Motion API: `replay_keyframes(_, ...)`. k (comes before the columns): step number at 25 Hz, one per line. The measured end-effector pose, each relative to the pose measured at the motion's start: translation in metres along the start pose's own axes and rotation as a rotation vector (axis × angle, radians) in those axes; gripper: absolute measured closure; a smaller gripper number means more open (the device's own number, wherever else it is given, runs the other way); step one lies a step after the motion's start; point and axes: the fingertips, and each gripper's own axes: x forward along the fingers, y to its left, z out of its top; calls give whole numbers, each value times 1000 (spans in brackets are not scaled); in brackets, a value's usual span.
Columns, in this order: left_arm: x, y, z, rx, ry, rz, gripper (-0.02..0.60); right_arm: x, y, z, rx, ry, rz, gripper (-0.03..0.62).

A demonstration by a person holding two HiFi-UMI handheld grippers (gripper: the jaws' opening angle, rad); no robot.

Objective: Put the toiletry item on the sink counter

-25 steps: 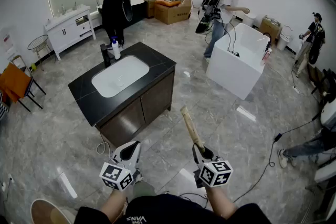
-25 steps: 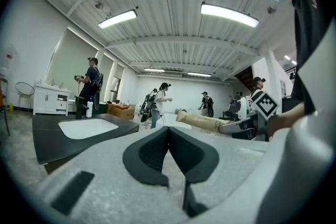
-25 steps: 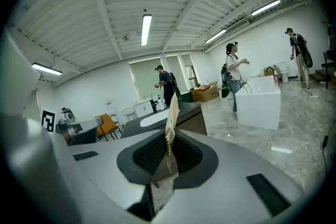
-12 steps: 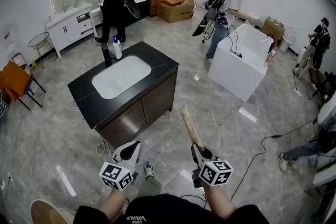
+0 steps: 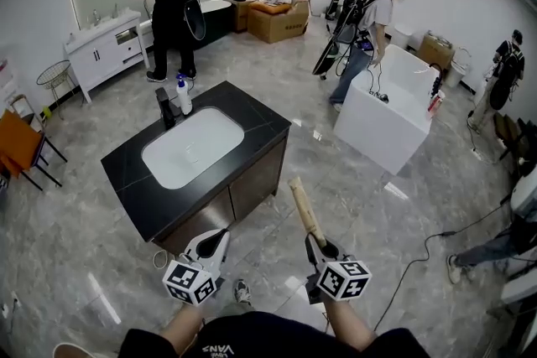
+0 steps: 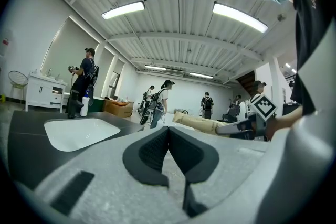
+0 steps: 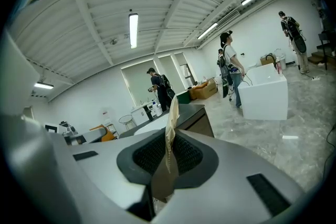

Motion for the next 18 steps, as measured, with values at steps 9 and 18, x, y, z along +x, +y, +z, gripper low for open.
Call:
replay_keyframes(9, 51, 73, 15, 14, 19, -36, 574, 91, 3, 30, 1, -18, -23, 556)
replay_keyframes(18, 78, 119, 12, -4, 36, -41, 574, 143, -3, 36, 25, -12, -45, 556)
